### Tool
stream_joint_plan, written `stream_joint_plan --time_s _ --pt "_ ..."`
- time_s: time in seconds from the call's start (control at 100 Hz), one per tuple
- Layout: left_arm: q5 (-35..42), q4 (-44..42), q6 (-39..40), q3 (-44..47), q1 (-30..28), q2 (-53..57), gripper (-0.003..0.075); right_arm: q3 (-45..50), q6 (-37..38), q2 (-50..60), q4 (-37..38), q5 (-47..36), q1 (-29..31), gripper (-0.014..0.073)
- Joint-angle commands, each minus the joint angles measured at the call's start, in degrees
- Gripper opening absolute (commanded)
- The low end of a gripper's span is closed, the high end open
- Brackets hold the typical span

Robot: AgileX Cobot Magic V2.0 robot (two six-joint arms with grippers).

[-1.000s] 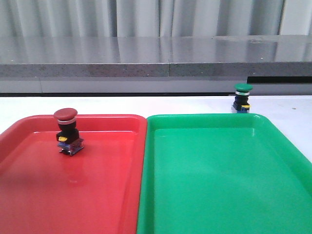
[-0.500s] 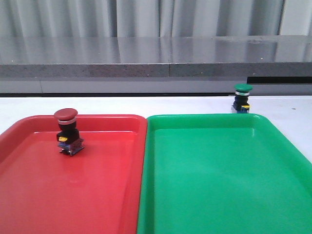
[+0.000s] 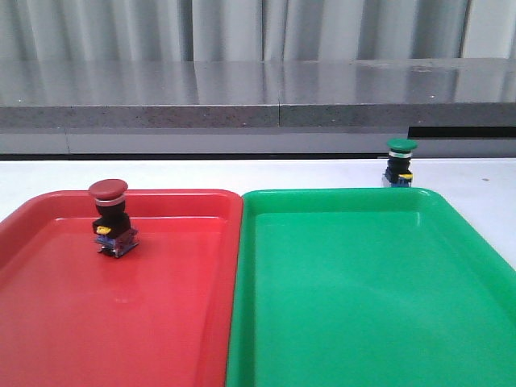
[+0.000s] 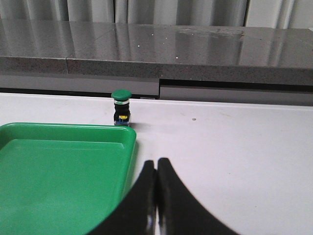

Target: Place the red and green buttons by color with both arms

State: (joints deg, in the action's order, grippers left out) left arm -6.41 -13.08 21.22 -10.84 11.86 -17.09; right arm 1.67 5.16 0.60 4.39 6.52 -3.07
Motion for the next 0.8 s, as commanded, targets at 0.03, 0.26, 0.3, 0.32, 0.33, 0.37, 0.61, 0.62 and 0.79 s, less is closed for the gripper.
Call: stream_joint_plan --time_s 0.03,0.26,0.3,0.32,0.33,0.37,0.61,0.62,0.79 --pt "4.99 0.23 0.38 -1.62 -0.06 -0.36 -0.0022 -0.93 -0.34 1.17 0.0 -4.69 0.32 -0.0067" --pt "5.02 -0.01 0.38 -1.62 -0.06 -0.36 -0.0019 -0.93 -0.34 1.17 0.0 -4.69 0.32 -0.0067" --pt "5.02 -0.01 0.38 -1.62 -0.06 -0.36 -0.0019 -0.93 -0.34 1.17 0.0 -4.69 0.32 -0.0067" --pt "5.02 -0.01 0.38 -1.62 -0.06 -0.36 -0.0019 -0.93 -0.34 1.17 0.0 -4.69 0.32 -0.0067" --pt "5.02 -0.01 0.38 -1.62 -0.06 -0.36 -0.0019 -0.93 -0.34 1.17 0.0 -4.69 0.32 -0.0067" --pt "5.02 -0.01 0.38 -1.62 -0.06 -0.36 -0.0019 -0.93 -0.34 1.17 0.0 -4.69 0.32 -0.0067" --pt "5.02 -0.01 0.38 -1.62 -0.06 -0.36 -0.0019 -0.93 -0.34 1.17 0.0 -4.69 0.32 -0.0067" --pt "5.02 -0.01 0.38 -1.62 -0.06 -0.36 -0.0019 -0.93 -0.34 1.17 0.0 -4.69 0.32 -0.0067" --pt "5.02 -0.79 -0.31 -1.37 -0.06 -0.36 -0.0019 -0.93 -0.34 1.17 0.0 -4.69 0.32 -0.0067"
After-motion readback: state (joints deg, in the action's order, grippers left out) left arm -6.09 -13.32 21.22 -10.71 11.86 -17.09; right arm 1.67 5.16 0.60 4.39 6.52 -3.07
